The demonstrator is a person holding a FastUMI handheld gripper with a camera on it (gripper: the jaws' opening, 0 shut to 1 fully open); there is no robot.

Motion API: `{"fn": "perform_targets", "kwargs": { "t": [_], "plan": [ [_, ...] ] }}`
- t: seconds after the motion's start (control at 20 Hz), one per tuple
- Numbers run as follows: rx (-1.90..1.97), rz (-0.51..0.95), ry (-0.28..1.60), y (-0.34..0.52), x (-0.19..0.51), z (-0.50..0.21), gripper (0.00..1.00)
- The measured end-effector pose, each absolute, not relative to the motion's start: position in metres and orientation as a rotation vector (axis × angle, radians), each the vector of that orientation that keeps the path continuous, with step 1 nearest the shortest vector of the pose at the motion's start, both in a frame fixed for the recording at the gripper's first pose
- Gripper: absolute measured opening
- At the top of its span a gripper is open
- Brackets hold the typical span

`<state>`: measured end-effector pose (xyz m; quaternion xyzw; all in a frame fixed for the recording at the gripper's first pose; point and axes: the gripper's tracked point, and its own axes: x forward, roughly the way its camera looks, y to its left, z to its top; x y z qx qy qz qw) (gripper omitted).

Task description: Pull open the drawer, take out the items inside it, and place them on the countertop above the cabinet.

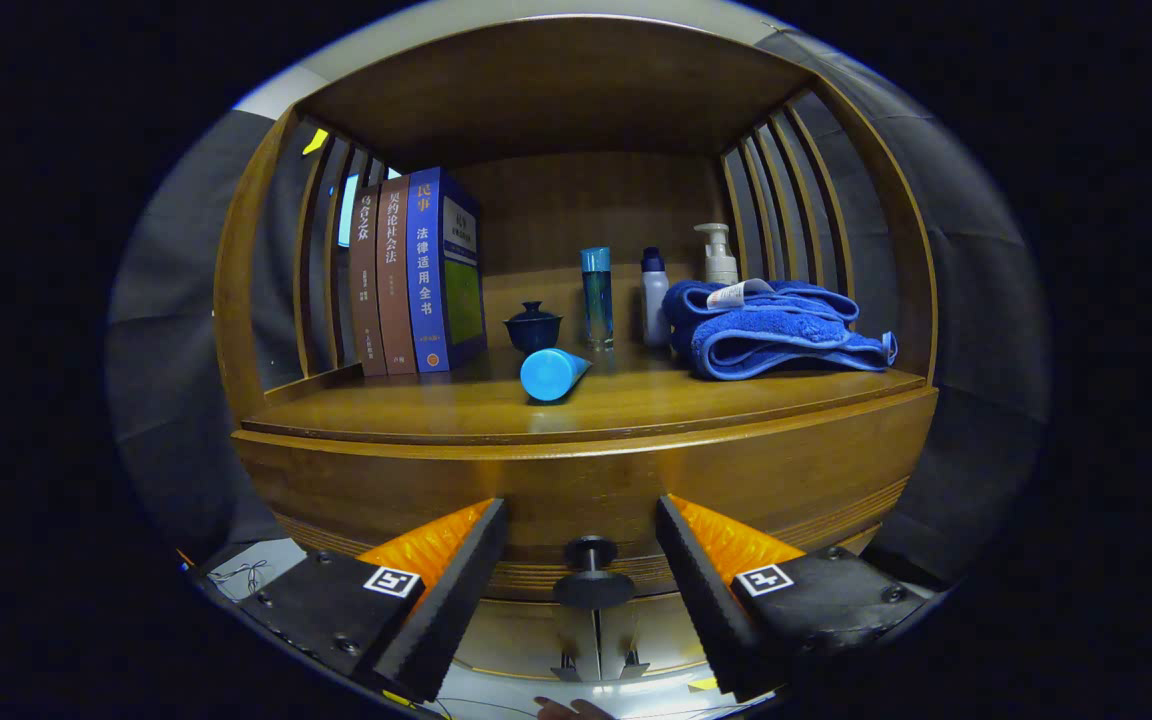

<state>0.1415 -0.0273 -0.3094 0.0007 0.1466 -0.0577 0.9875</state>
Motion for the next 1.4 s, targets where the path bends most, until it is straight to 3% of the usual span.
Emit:
{"fn": "perform_targets", "kwargs": {
  "t": [0.4,1.1,1.4],
  "plan": [
    [-0.048,-0.093,0.301,-0.020,0.121,-0.279,0.99],
    [-0.041,0.006,0.118,0.016,0.056,-0.058,0.99],
    [-0.079,-0.007,0.094,0.023,0.019,-0.008,0.99]
  ]
}}
